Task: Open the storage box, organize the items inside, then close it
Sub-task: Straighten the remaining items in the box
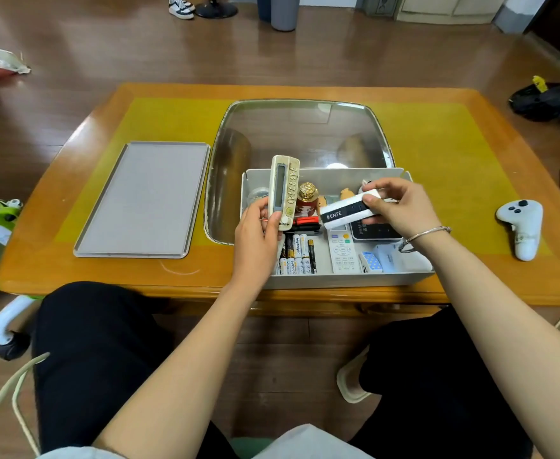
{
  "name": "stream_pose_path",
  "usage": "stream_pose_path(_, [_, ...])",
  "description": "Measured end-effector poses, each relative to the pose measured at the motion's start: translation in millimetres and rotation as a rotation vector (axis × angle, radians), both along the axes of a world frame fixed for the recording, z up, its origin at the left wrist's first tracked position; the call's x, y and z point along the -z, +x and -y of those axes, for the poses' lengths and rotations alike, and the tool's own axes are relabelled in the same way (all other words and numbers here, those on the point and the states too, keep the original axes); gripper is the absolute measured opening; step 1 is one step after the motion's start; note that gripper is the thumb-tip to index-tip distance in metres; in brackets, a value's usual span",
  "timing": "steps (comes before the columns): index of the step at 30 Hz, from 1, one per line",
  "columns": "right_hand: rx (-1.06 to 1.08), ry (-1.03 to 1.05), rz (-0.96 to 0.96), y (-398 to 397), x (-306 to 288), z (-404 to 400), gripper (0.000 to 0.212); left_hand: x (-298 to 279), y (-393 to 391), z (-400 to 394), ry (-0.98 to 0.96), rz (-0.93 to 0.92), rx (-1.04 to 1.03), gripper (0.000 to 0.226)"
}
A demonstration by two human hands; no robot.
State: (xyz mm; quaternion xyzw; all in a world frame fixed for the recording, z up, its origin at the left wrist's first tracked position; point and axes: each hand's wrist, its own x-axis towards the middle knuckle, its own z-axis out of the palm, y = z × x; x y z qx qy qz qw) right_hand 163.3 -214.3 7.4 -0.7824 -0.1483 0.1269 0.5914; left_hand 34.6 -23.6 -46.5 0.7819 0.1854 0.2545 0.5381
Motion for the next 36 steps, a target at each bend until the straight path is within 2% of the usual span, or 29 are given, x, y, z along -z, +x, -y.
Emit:
stream_pose_path(4, [0.060, 0.061, -0.080, -3.6, 1.5, -1.6, 0.013, -2.7, -0.1, -0.1, -0.039, -0.014, 0.005, 0.020])
stream_pose_path(9, [0.019, 0.142, -0.121, -9.6, 11.0, -7.8, 0.021, -9.8, 7.2, 8.4, -0.322, -0.019, 0.087, 0.011])
stream_pose_path(14, [-0.098, 0.003, -0.094, -8.2, 18.4, -1.8, 0.018, -15.9, 12.4, 11.9, -0.495, -0.027, 0.115, 0.016])
stream_pose_path(19, [-0.389, -0.157, -0.102, -6.7, 13.9, 6.6, 0.069, -23.1, 15.1, 18.6, -0.499, -0.002, 0.181, 0.015])
stream_pose_path(22, [-0.475, -0.250, -0.006, -11.8, 8.5, -1.3, 0.080, -28.7, 18.8, 29.7, -0.469, -0.002, 0.262, 0.015])
stream_pose_path(26, [-0.437, -0.299, 0.033, -9.0, 2.8, -2.9, 0.074, -30.5, 20.9, 31.7, -0.443, 0.012, 0.274, 0.012])
stream_pose_path(29, [-0.269, -0.213, 0.033, 0.9, 1.0, 3.2, 0.060, -24.3, 18.9, 21.6, -0.387, -0.008, 0.196, 0.014])
stream_pose_path(32, [-0.101, -0.204, 0.131, 11.9, 0.5, 9.1, 0.042, -13.6, 13.5, 11.4, -0.279, -0.034, 0.126, 0.014])
stream_pose_path(36, [-0.101, -0.332, 0.332, 20.9, 2.7, 17.2, 0.033, -5.8, 9.7, 7.0, -0.270, -0.070, 0.130, 0.015])
